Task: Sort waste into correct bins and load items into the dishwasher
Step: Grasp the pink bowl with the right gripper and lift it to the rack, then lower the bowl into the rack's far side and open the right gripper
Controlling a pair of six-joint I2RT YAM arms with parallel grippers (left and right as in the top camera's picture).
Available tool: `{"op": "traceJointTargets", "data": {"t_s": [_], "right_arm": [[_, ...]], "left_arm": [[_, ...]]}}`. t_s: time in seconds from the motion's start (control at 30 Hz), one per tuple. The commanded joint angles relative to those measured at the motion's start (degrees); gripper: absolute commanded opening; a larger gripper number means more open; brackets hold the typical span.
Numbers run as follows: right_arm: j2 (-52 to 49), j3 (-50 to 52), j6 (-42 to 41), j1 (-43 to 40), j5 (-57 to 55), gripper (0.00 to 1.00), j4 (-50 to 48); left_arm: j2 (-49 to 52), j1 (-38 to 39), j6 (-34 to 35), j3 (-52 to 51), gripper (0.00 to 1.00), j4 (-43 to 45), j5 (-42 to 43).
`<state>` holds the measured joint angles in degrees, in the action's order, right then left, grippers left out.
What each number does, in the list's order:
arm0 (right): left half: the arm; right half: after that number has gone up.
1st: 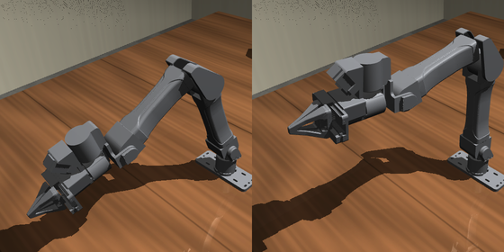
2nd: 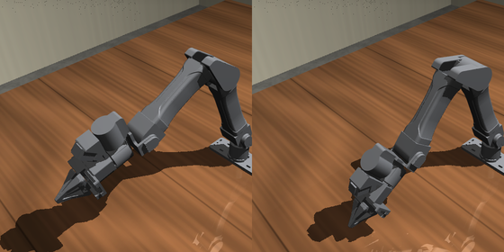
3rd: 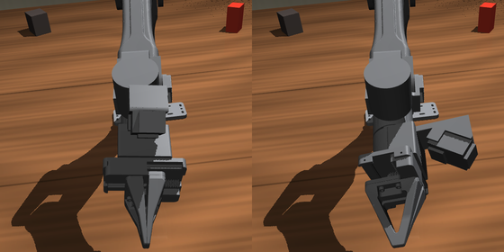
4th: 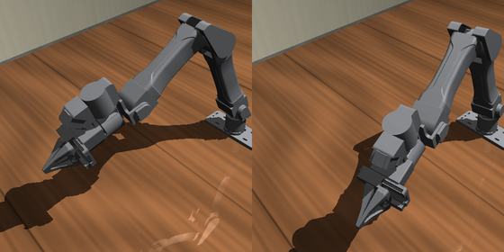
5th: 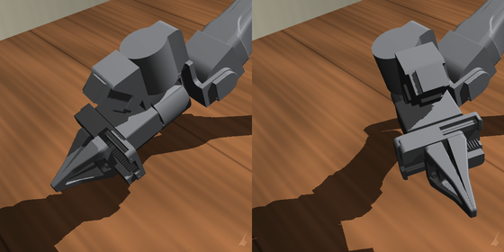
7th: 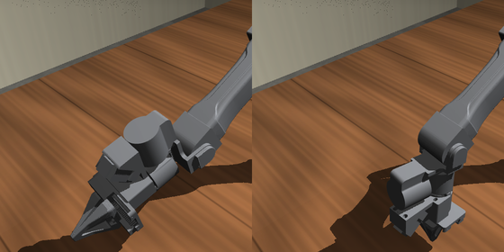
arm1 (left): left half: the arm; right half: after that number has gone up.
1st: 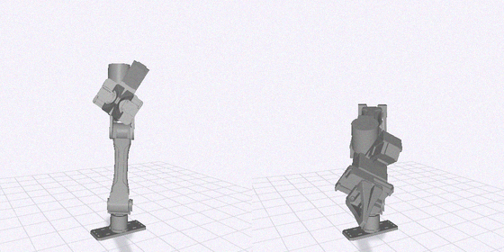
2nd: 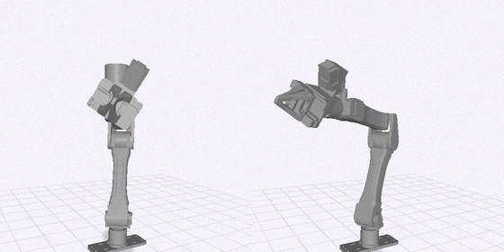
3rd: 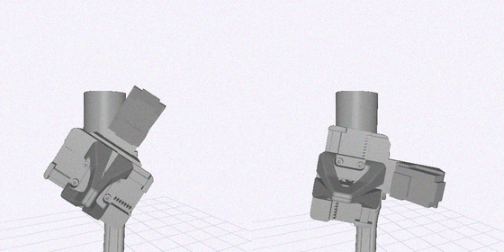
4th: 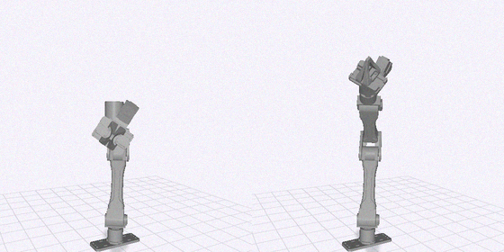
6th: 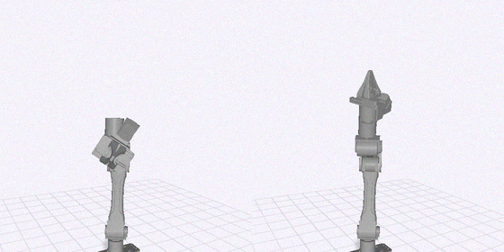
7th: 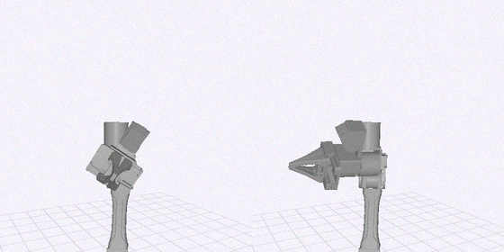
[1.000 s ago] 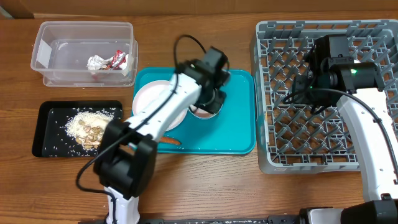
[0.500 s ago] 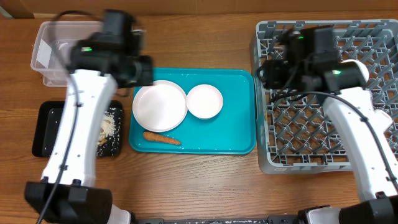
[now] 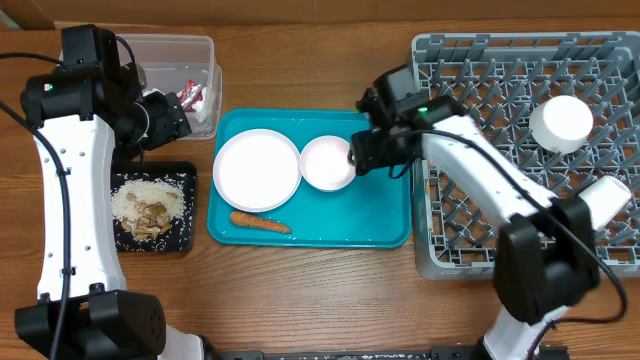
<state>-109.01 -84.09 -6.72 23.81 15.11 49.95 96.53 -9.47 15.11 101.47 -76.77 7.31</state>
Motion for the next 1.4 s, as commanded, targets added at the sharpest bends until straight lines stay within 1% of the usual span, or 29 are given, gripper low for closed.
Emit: {"op": "traceJointTargets", "data": {"t_s": [0.0, 0.1, 0.17, 0.2, 0.23, 0.37, 0.4, 0.43, 0.53, 0.63, 0.8, 0.93, 1.03, 1.1, 1.13, 1.17, 1.3, 1.37], "right_arm": [[-3.32, -1.01, -1.95, 1.60, -1.53, 0.50, -1.33], [-5.86, -1.01, -5.18, 1.90, -5.05, 0.49, -1.92], [-7.32, -1.01, -5.57, 1.90, -5.22, 0.45, -2.21], [-7.82, -1.01, -5.55, 1.90, -5.22, 0.42, -2.32], [-8.24, -1.01, -5.57, 1.90, -5.22, 0.38, -2.38], [-8.90, -1.01, -5.55, 1.90, -5.22, 0.16, -2.62], [-8.87, -1.01, -5.55, 1.90, -5.18, 0.06, -2.56], [-8.63, -1.05, -5.57, 1.90, -5.16, 0.04, -2.32], [-6.99, -1.55, -6.03, 1.66, -5.22, 0.04, -1.25], [-3.21, -3.85, -5.99, 0.52, -5.79, 0.04, 0.70], [6.12, -10.19, -4.98, -1.55, -14.34, 0.04, 4.81], [13.57, -11.82, -2.91, -3.13, -28.76, 0.04, 5.25], [16.28, -11.82, -1.75, -4.63, -40.48, 0.04, 5.46], [16.44, -11.82, -1.77, -5.90, -48.46, 0.04, 5.92], [16.20, -11.58, -1.84, -7.21, -54.80, 0.04, 5.81], [16.09, -11.45, -1.86, -7.69, -56.83, 0.04, 5.57], [14.67, -10.19, -3.85, -12.11, -72.19, 0.04, 0.92], [13.44, -9.99, -3.82, -14.10, -78.01, 0.04, -1.44]], "left_arm": [[-0.63, 0.09, 0.76, 0.90, 0.84, -0.15, 1.29], [-0.63, 0.09, 0.74, 0.90, 0.86, -0.15, 1.29], [-0.63, 0.09, 0.72, 0.90, 0.86, -0.15, 1.27], [-0.63, 0.09, 0.72, 0.90, 0.86, -0.15, 1.27], [-0.63, 0.11, 0.72, 0.90, 0.86, -0.15, 1.27], [-0.63, 0.11, 0.72, 0.90, 0.87, -0.15, 1.27], [-0.63, 0.11, 0.74, 0.90, 0.87, -0.15, 1.29], [-0.63, 0.11, 0.74, 0.90, 0.87, -0.17, 1.29], [-0.63, 0.11, 0.74, 0.90, 0.87, -0.17, 1.29], [-0.63, 0.11, 0.74, 0.90, 0.88, -0.15, 1.29], [-0.63, 0.11, 0.74, 0.90, 0.88, -0.15, 1.29], [-0.63, 0.11, 0.74, 0.90, 0.88, -0.11, 1.29], [-0.63, 0.11, 0.76, 0.90, 0.88, -0.09, 1.29], [-0.63, 0.11, 0.76, 0.90, 0.87, -0.09, 1.29], [-0.63, 0.11, 0.76, 0.90, 0.87, -0.09, 1.29], [-0.63, 0.11, 0.76, 0.90, 0.88, -0.07, 1.29], [-0.63, 0.11, 0.72, 0.90, 0.89, 0.15, 1.29], [-0.63, 0.11, 0.74, 0.90, 0.89, 0.15, 1.29]]}}
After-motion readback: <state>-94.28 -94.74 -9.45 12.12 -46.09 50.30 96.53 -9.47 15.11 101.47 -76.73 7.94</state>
